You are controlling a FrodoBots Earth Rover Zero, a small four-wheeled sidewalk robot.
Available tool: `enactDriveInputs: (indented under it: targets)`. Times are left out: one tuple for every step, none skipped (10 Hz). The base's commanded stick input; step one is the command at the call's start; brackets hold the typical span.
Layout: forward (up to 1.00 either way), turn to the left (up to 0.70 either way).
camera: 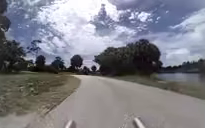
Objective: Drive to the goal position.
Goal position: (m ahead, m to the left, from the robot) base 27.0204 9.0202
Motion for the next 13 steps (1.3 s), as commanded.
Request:
enactDriveInputs:
  targets:
    - [0.85, 0.00]
    - [0.85, 0.00]
    - [0.85, 0.00]
    - [0.85, 0.00]
    - [0.85, 0.00]
    - [0.85, 0.00]
    - [0.85, 0.00]
    - [0.85, 0.00]
    - [0.85, 0.00]
    - [0.85, 0.00]
    - [0.85, 0.00]
    - [0.85, 0.00]
    - [0.85, 0.00]
